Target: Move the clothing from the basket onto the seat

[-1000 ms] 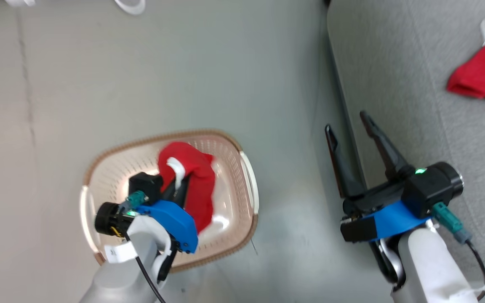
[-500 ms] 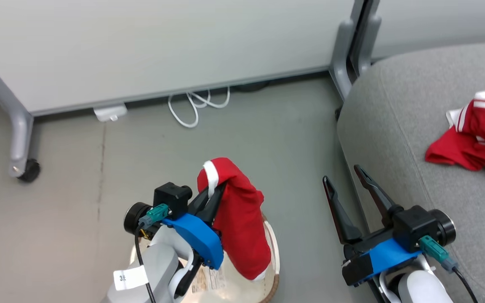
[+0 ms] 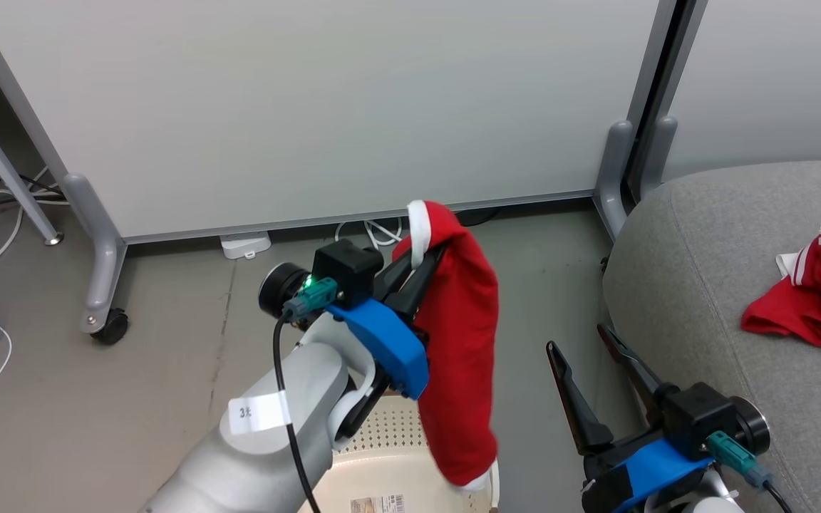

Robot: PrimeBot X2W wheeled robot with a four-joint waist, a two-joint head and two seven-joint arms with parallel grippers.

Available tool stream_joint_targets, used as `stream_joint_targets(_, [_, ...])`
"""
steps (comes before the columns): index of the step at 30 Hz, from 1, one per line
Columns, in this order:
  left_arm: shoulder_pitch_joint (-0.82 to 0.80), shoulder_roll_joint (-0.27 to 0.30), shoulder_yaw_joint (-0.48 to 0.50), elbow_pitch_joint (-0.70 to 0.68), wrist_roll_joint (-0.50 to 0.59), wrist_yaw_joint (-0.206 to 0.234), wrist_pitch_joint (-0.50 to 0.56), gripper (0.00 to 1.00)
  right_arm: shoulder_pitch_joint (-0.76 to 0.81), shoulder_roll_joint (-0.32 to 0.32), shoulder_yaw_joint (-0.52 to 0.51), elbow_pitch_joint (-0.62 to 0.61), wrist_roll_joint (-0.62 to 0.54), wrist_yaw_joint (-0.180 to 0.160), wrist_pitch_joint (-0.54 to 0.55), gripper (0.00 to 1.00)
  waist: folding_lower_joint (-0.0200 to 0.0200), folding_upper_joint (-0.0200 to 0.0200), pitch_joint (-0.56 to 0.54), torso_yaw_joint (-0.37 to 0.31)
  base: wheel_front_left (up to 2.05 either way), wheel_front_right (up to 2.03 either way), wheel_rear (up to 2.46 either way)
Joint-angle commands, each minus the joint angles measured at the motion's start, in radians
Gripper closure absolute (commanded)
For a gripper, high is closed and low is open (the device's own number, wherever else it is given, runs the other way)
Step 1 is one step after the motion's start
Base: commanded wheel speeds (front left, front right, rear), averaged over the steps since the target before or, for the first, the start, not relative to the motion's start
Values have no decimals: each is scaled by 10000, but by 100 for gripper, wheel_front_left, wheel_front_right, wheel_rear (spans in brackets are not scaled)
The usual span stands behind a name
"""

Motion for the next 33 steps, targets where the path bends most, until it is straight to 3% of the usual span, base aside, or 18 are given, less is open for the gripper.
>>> stream_joint_targets(1, [-182,-34,-54,35,-57,-18,-28,100,146,3,14,-48,40,1,15,0,2,-2,-22,24,0,0,0])
stream_joint_targets(21, [-1065,-213,-830,395,-640,-19,-28,100,69,3,276,-15,16,1,149,0,2,-2,4,131,0,0,0])
stream_joint_targets(33, [-1151,-210,-1119,370,-686,-19,-26,100,-2330,-161,1213,1493,225,1,561,0,2,-2,238,127,0,0,0])
